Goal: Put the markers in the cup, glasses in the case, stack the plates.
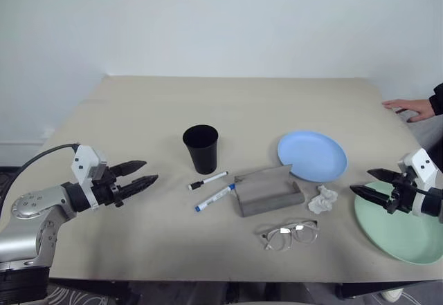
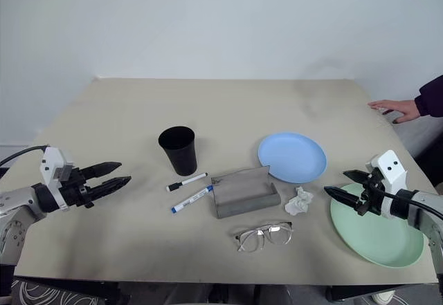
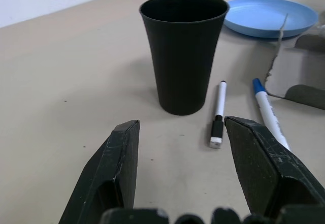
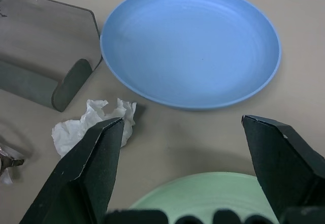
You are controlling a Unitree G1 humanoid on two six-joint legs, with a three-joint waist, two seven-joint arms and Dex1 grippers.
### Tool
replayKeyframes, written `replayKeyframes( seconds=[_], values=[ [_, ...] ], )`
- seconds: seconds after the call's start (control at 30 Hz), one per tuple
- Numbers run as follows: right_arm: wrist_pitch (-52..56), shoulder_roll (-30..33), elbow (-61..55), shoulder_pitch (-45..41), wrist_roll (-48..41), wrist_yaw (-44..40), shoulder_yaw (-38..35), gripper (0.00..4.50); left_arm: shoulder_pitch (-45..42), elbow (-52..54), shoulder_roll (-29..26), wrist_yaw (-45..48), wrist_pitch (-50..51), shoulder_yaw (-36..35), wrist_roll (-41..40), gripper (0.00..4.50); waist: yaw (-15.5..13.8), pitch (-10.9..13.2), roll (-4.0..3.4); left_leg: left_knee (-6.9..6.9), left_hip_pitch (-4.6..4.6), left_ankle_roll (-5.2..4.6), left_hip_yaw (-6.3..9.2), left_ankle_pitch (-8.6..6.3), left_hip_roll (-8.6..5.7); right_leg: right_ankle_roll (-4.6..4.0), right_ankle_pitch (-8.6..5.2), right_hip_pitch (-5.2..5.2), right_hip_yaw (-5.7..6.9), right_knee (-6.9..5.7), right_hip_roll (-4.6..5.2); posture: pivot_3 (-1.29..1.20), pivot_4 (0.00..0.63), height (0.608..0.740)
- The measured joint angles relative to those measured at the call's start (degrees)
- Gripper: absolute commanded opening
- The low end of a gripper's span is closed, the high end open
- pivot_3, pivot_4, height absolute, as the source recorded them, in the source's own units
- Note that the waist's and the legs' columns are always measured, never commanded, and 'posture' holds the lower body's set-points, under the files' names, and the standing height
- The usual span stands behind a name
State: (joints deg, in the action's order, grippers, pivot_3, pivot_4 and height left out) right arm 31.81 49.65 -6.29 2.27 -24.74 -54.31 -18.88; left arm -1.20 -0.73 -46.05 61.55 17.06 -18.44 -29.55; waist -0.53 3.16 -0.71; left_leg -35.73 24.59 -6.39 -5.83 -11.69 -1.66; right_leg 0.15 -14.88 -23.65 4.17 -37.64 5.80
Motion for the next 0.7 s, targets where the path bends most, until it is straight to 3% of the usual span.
replayKeyframes(
  seconds=[0.7],
  values=[
    [-0.5, -1.0, 3.2, -2.0, 0.2, 0.9, -0.1, 4.04, -4.2, 0.2, 2.2, -2.8, -0.4, 3.8, 2.3, 2.77, 0.0, 0.0, 0.0, -0.01, -0.01, 0.0, -0.11, 0.0, 0.0, 0.06, 0.06, -0.04, 0.0, 0.02, 0.05, 0.0, 0.0, 0.727]
  ],
)
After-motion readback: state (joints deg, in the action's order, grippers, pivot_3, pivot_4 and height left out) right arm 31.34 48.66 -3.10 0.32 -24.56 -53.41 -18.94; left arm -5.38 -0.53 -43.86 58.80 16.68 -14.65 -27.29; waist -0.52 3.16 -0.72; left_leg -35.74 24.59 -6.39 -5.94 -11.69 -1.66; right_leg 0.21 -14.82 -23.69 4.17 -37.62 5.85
